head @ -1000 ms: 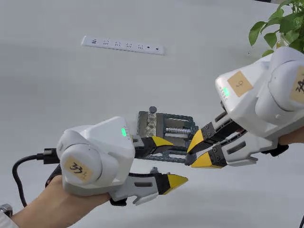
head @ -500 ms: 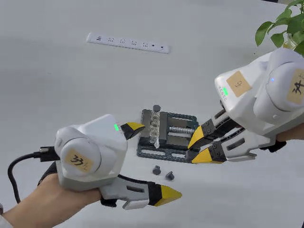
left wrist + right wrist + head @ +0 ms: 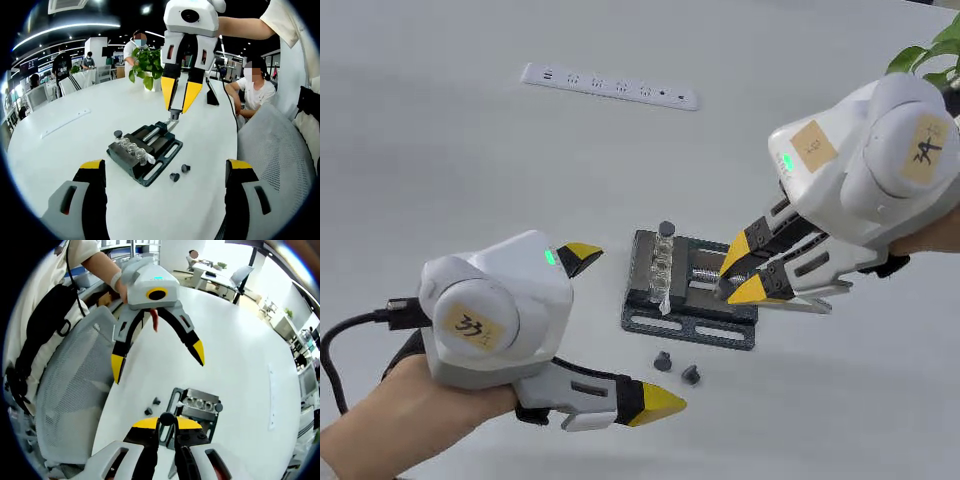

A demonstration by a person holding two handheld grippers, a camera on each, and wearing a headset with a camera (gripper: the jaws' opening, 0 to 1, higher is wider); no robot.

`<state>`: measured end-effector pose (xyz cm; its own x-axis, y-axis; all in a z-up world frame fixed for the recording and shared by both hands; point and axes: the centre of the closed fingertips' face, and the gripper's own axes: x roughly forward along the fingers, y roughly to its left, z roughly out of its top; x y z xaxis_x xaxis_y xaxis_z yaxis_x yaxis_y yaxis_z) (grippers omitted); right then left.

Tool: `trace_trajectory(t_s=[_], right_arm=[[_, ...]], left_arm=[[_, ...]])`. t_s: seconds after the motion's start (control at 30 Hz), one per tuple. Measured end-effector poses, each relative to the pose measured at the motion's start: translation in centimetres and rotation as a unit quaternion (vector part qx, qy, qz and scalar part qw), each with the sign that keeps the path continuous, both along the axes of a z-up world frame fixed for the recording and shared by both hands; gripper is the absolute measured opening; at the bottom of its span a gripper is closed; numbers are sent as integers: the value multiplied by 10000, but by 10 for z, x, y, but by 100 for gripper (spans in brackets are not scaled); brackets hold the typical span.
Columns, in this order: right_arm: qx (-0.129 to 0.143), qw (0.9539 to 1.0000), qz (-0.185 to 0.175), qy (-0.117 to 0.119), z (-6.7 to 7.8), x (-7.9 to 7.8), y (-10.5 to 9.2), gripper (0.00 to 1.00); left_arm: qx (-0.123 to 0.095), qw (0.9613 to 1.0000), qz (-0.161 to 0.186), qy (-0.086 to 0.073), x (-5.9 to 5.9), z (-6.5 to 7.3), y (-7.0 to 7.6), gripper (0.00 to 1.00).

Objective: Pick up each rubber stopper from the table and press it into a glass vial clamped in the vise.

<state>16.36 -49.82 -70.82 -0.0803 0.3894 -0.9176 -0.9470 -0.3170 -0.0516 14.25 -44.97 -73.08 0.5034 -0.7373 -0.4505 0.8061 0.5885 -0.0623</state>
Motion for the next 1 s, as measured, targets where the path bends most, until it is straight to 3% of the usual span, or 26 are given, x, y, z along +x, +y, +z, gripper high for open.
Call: trace_trajectory(t_s=[0.3, 0.57, 1.0], right_arm=[[-59, 9980, 496, -378, -7, 33, 14, 6], [-178, 9927, 981, -683, -12, 59, 21, 6], [-276, 9841, 1579, -762, -31, 66, 32, 6]], left_arm=[[72, 9999, 48, 63, 2, -7, 5, 99], [76, 9998, 123, 101, 8, -9, 11, 99], [31, 9993, 322, 169, 18, -13, 20, 98]])
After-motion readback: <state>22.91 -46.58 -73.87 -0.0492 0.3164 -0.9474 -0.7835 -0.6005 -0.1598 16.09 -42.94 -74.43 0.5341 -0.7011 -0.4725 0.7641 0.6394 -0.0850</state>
